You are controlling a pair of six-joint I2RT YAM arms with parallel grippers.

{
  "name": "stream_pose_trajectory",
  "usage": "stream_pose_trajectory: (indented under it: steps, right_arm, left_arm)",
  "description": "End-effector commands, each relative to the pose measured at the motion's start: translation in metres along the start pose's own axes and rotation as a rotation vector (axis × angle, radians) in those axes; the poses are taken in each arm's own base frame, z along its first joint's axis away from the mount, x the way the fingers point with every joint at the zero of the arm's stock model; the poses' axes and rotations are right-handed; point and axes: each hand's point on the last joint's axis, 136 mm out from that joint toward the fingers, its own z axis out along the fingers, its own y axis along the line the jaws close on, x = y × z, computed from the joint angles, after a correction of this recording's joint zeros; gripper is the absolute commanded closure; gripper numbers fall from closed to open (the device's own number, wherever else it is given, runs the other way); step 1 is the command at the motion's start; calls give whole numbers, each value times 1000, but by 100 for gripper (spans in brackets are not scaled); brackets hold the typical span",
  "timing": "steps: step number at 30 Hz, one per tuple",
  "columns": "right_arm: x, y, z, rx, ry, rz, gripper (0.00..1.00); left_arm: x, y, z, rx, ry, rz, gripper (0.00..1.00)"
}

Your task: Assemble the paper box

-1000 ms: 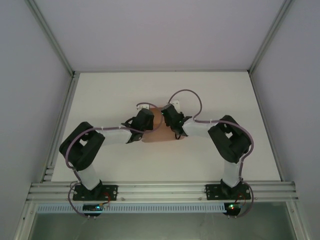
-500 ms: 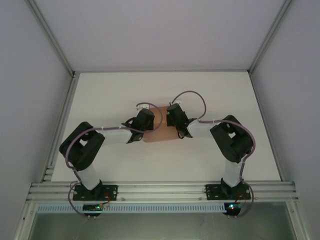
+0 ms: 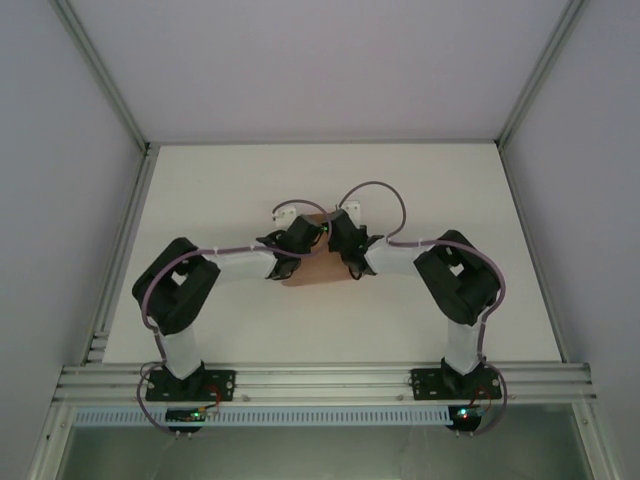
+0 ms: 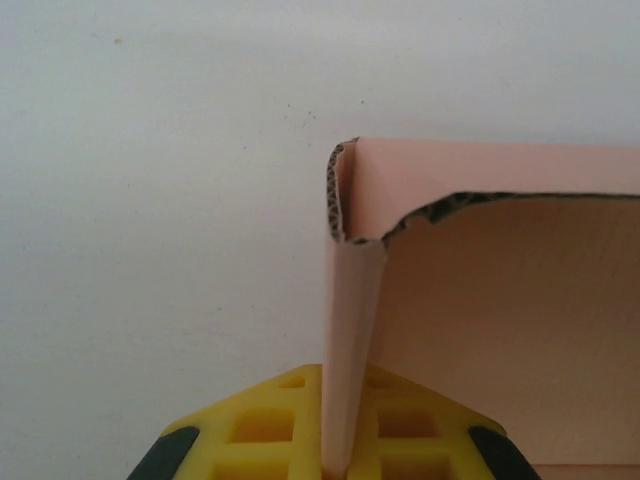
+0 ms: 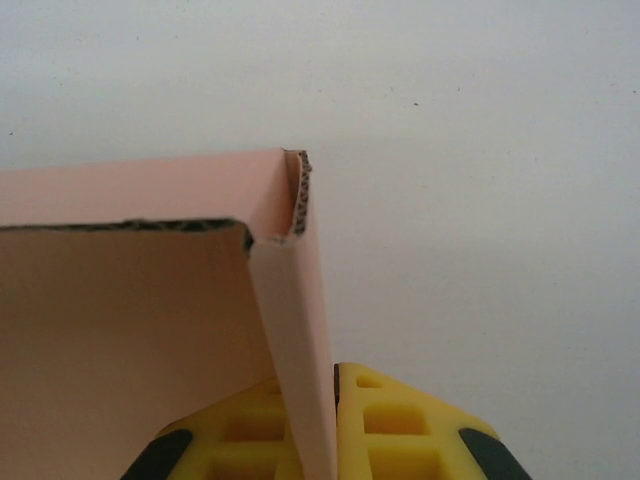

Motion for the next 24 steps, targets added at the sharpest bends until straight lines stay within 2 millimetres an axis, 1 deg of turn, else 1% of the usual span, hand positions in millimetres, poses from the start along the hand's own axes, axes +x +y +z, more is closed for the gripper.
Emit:
stream_pose_trajectory:
  steps: [1, 3, 5, 6, 7, 10, 11, 12, 13, 14, 16, 17, 21, 22, 24]
  right_arm:
    - [11, -76, 7, 286, 27, 23, 100]
    - [9, -60, 11, 180, 13, 21, 100]
    - [2, -36, 11, 27, -19, -9, 98]
    - [-6, -33, 9, 6, -53, -15, 95]
    - [-8, -27, 6, -29, -60, -7, 91]
    - [-21, -8, -7, -143, -84, 3, 67]
    - [-25, 2, -14, -201, -89, -11, 52]
    - [-30, 8, -20, -240, -98, -14, 45]
    - [-32, 14, -28, -281, -96, -13, 41]
    - [-34, 20, -37, -330, -93, -14, 33]
    - [-41, 23, -52, -378, -109, -4, 14]
    - [-44, 24, -62, -402, -120, -2, 1]
    - [-54, 22, -99, -476, -142, 0, 1]
    - [-55, 19, -108, -487, -145, 1, 1]
    - [-61, 8, -128, -489, -174, 12, 1]
  left_arm:
    - [5, 81, 8, -325, -5, 88, 100]
    - [5, 62, 12, -216, -6, 114, 100]
    - [4, 37, 14, -62, -17, 155, 100]
    - [2, 28, 13, -14, -24, 165, 100]
    - [0, 21, 11, 21, -30, 170, 100]
    - [-9, 3, 9, 84, -38, 186, 100]
    - [-13, -1, 7, 98, -46, 187, 100]
    - [-16, -6, 6, 117, -52, 193, 100]
    - [-20, -9, 3, 135, -62, 200, 100]
    - [-22, -14, 0, 162, -69, 203, 100]
    - [-28, -22, -8, 217, -88, 216, 100]
    - [-32, -24, -13, 242, -102, 222, 100]
    - [-46, -35, -33, 378, -127, 261, 100]
    - [-48, -39, -38, 429, -116, 290, 100]
    - [-54, -41, -48, 499, -81, 368, 100]
